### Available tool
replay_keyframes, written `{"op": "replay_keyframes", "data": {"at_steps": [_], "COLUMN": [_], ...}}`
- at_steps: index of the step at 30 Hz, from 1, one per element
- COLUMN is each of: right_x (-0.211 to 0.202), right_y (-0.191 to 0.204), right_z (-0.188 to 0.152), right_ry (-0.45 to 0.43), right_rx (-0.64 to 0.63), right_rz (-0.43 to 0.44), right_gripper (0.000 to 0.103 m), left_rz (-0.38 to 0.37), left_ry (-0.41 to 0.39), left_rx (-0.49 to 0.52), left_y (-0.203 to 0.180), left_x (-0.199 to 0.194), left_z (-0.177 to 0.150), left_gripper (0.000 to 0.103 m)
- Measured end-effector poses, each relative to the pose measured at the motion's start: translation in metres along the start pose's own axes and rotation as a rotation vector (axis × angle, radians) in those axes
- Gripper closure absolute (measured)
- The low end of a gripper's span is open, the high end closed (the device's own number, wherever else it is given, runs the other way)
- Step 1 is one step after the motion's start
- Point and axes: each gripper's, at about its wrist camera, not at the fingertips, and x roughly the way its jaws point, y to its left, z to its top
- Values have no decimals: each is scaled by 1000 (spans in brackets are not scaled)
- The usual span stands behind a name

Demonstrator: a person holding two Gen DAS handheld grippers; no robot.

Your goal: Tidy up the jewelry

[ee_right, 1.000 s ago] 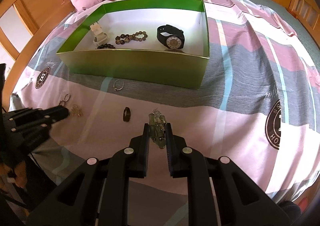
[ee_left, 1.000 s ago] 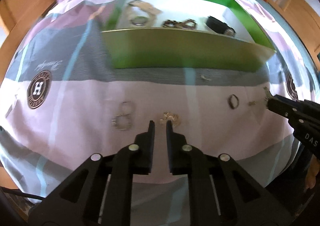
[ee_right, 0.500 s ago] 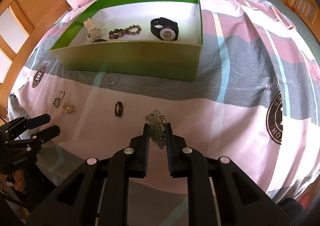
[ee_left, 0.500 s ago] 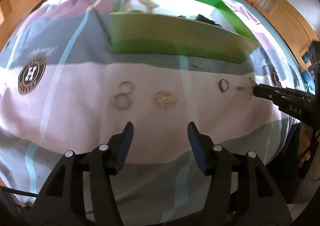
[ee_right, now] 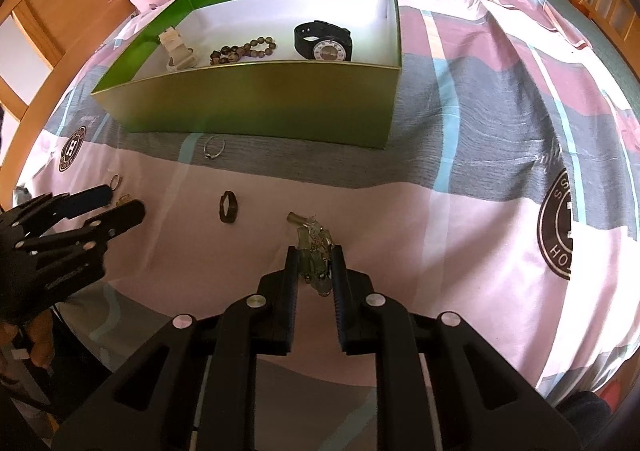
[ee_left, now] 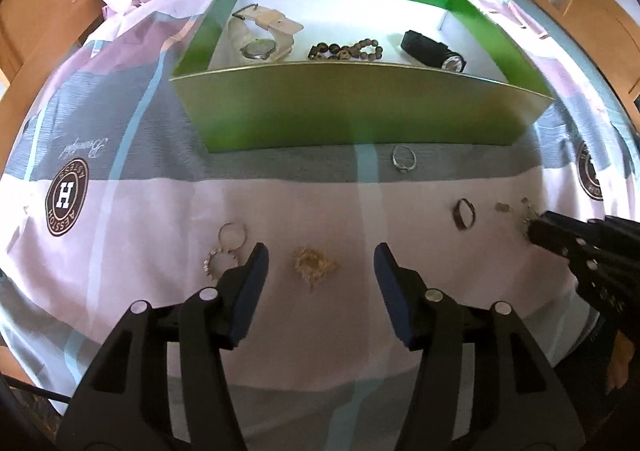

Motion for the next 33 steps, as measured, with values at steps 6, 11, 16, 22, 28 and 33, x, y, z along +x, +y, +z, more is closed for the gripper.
{"op": "replay_keyframes", "data": {"at_steps": [6,11,16,22,28,33], "right_x": [5,21,22,3,-40,-68], "right_y": [-3,5,13,14,17,19], "right_z": [6,10,8,11,27,59], "right_ry": [-31,-8,-14,-52,-162,-253], "right_rx": [4,-23,-67,-65,-74,-71], "right_rz": [-25,-36,-46,-11,25,59], "right_gripper": [57,58,88,92,92,92], "left_rz": [39,54,60,61,57,27], "left_ry": [31,17,16,10,-56,-124], "left_rx": [7,21,13,-11,-27,-27], "left_y": [-3,-7,-5,0,6,10], "left_x": [13,13,11,1,-29,-55], "left_z": [-1,-2,-3,-1,16,49], "left_gripper": [70,78,78,78,78,78]}}
